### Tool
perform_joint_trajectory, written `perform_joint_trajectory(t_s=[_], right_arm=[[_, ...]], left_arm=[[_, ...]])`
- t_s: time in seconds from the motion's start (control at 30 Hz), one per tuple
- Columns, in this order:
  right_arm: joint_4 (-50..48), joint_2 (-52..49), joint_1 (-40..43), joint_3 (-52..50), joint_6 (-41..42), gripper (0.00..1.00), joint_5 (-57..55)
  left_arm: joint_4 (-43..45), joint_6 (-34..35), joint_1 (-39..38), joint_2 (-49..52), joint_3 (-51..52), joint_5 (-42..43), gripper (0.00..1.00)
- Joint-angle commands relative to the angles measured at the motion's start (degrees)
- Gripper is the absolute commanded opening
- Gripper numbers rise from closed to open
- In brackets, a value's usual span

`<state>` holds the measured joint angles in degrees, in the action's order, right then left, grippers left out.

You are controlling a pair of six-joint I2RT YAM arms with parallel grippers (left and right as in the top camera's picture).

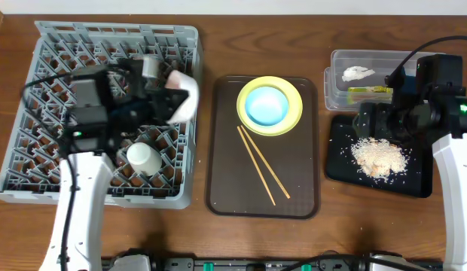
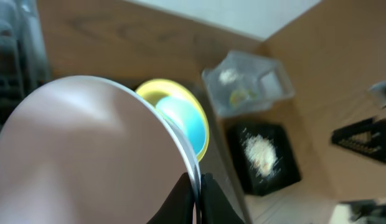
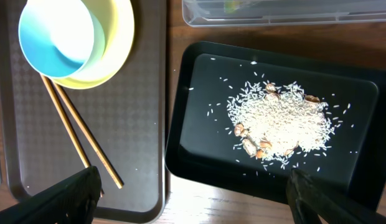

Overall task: Sort waste into correct bins and load items into the dishwasher
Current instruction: 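Carry the white cup into the dish rack and release it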

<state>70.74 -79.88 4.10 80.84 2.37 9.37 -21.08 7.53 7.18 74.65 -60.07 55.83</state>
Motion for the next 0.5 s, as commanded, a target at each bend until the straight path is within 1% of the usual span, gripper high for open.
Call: perform_joint_trajectory(t_s=[0.0, 0.2, 0.37, 0.47], right_arm=[[0.26, 0.07, 0.11, 0.74, 0.15, 0.93, 0.02], [0.44, 0.07, 0.11, 0.74, 0.15, 0.93, 0.02], [0.44, 0.07, 0.11, 0.74, 0.15, 0.93, 0.02], [0.44, 0.07, 0.11, 0.74, 0.15, 0.93, 0.02]], left_arm=[[0.44, 0.02, 5.35, 1.81, -1.18, 11.28, 0.08], [1.14, 0.02, 12.70, 8.63, -1.18, 20.04, 0.07], [2.25, 0.07, 15.98, 15.78, -1.18, 27.50, 0.07], [2.34, 0.24, 17.22, 19.34, -1.18, 28.83, 0.08]])
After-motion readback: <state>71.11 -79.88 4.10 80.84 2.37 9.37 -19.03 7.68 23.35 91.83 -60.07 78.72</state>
